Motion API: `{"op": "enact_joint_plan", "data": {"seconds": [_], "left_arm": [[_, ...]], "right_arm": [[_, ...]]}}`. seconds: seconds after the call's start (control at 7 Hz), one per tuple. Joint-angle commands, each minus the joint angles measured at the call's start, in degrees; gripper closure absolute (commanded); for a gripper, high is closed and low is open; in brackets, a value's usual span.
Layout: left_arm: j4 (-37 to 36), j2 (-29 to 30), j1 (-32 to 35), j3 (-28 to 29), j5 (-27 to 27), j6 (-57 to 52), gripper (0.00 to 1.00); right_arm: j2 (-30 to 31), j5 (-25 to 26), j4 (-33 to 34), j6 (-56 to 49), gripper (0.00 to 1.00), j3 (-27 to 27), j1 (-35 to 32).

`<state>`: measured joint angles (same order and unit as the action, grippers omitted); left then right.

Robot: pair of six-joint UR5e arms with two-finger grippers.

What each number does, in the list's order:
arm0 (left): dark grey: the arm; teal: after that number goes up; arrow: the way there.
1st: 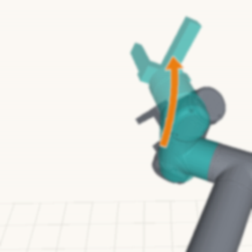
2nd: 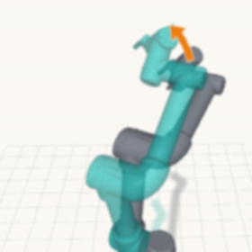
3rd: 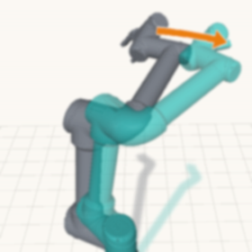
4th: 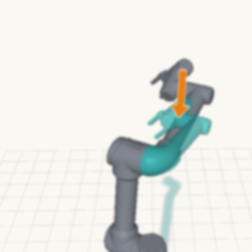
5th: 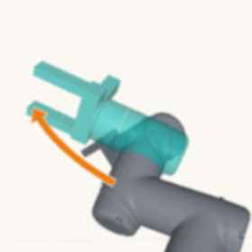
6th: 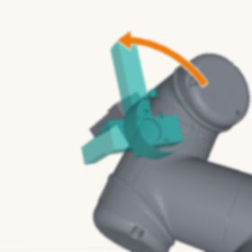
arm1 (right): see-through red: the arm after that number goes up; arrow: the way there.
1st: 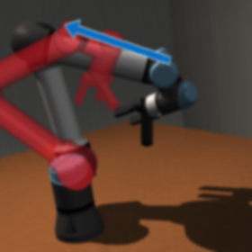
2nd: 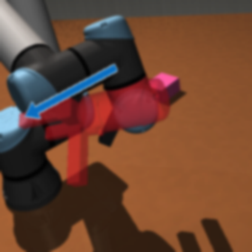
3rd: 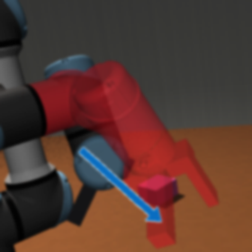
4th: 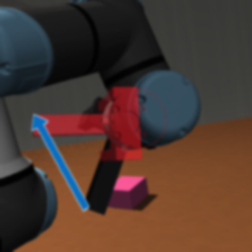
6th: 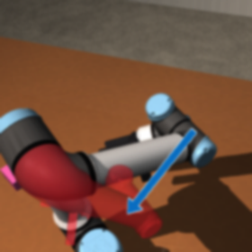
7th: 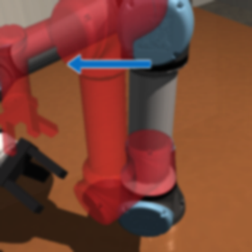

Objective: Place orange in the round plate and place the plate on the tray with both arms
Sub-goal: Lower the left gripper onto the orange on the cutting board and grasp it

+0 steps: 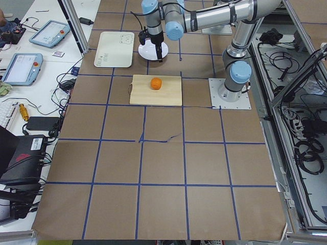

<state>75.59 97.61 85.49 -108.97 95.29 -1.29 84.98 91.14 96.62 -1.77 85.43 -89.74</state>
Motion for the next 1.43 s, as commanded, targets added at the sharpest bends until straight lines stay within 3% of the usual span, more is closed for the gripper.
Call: {"op": "enact_joint_plan", "data": {"seconds": [0.0, 0.57, 0.71, 0.86, 1.0, 1.29], "left_arm": [[-3.7, 4.6, -1.4, -2.4, 5.5, -5.5, 0.00], [-13.7, 10.3, -1.5, -1.5, 5.2, -6.4, 0.00], [-13.3, 11.0, -1.5, -1.3, 5.1, -6.4, 0.22], [-13.7, 11.1, -1.5, -1.2, 5.2, -6.4, 0.86], [-13.9, 10.8, -1.5, -0.8, 5.1, -6.4, 1.00], [-8.1, 8.6, 2.3, 5.9, -1.6, 0.1, 1.00]], "right_arm": [[0.0, 0.0, 0.0, -0.1, 0.00, 0.0, 0.0], [0.0, 0.0, -0.8, -0.1, 0.00, 0.1, 0.0], [0.0, 0.0, -0.8, -0.1, 0.00, 0.1, 0.0], [0.0, 0.0, -0.8, -0.1, 0.00, 0.1, 0.0], [0.0, 0.0, -0.8, -0.1, 0.00, 0.1, 0.0], [0.0, 0.0, -0.8, -0.1, 0.00, 0.1, 0.0]]}}
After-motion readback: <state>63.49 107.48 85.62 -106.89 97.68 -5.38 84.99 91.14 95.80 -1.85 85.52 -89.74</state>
